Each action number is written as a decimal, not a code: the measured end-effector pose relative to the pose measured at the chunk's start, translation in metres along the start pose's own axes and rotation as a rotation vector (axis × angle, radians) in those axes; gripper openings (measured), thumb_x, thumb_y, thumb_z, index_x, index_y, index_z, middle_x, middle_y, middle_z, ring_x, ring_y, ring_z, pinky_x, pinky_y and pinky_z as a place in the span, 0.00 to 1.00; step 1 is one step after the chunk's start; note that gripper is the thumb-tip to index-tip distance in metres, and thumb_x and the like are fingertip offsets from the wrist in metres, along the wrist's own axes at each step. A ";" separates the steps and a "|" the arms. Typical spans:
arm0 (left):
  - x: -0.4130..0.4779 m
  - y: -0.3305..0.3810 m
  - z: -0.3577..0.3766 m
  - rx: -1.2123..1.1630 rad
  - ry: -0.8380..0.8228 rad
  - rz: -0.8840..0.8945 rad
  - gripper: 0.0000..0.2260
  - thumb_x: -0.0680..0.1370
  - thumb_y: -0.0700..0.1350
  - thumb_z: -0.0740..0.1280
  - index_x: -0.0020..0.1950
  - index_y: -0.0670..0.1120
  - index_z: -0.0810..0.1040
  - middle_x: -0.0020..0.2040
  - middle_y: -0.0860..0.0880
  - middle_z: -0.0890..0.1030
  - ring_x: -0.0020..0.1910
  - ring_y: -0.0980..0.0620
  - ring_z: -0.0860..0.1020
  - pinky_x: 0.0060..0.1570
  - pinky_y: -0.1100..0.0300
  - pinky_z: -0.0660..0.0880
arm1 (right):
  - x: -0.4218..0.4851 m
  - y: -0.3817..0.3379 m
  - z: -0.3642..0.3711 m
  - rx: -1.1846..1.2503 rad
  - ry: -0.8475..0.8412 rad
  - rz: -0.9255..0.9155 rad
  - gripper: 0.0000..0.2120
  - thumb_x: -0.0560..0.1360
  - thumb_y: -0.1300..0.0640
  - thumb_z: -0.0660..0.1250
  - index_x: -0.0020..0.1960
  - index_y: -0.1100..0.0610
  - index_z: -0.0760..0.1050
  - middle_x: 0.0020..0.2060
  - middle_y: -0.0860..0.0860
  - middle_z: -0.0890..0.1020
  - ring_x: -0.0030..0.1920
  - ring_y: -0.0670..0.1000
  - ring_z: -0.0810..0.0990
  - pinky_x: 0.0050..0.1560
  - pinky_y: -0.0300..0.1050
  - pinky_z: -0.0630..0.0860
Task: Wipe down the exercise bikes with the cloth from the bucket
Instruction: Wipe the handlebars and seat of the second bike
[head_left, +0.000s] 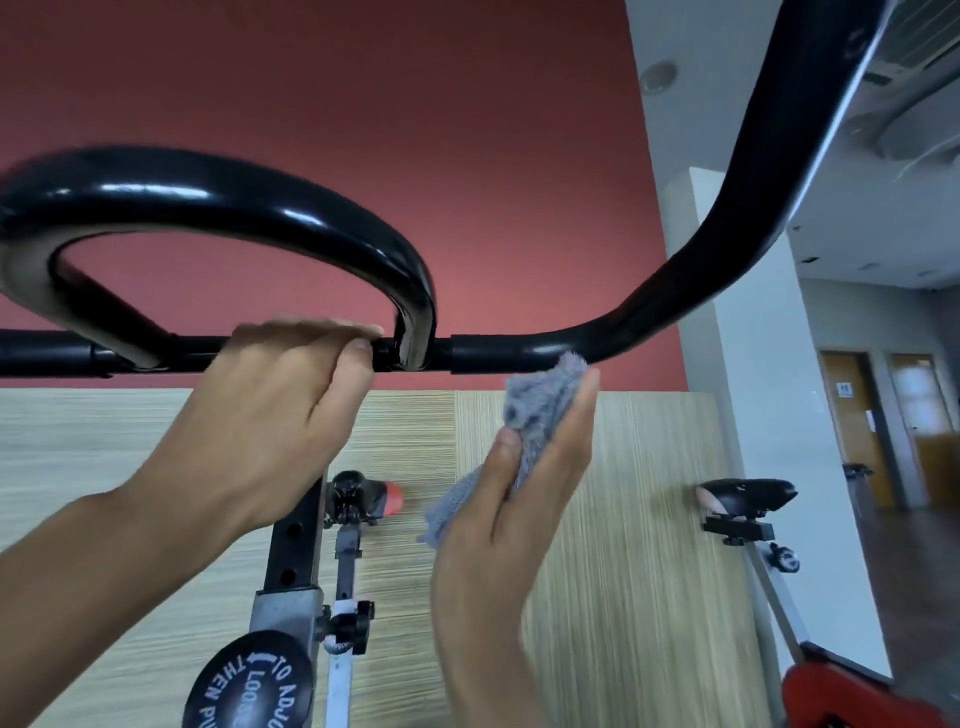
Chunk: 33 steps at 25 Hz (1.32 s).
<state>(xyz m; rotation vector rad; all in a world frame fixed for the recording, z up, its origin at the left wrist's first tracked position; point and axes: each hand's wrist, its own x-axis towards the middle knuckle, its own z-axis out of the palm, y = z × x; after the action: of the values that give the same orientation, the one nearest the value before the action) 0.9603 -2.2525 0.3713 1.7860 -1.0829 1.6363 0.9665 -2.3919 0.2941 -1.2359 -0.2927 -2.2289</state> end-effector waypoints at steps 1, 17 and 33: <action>0.000 0.001 0.000 0.008 0.015 0.021 0.17 0.81 0.44 0.54 0.32 0.55 0.59 0.26 0.56 0.65 0.26 0.57 0.69 0.31 0.65 0.61 | 0.006 -0.001 -0.001 -0.027 -0.045 -0.074 0.26 0.85 0.60 0.52 0.81 0.50 0.49 0.80 0.52 0.55 0.80 0.52 0.53 0.78 0.52 0.58; -0.003 -0.008 0.009 0.100 -0.065 -0.036 0.17 0.80 0.44 0.53 0.45 0.40 0.80 0.41 0.43 0.81 0.42 0.40 0.78 0.44 0.48 0.73 | 0.089 -0.006 -0.018 -0.897 -0.800 -0.370 0.27 0.80 0.60 0.51 0.79 0.59 0.57 0.76 0.56 0.64 0.78 0.58 0.58 0.79 0.53 0.47; 0.013 0.081 -0.118 -0.218 -1.127 -0.552 0.34 0.77 0.50 0.64 0.80 0.41 0.58 0.79 0.41 0.58 0.79 0.41 0.57 0.75 0.42 0.60 | 0.164 -0.086 0.016 -0.871 -1.240 0.679 0.35 0.77 0.72 0.58 0.80 0.52 0.58 0.79 0.50 0.59 0.81 0.53 0.47 0.80 0.54 0.46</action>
<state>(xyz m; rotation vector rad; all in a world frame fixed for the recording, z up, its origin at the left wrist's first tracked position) 0.8250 -2.2088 0.3908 2.5556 -0.9425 0.0967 0.8614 -2.3760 0.4460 -2.5491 0.6451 -0.7362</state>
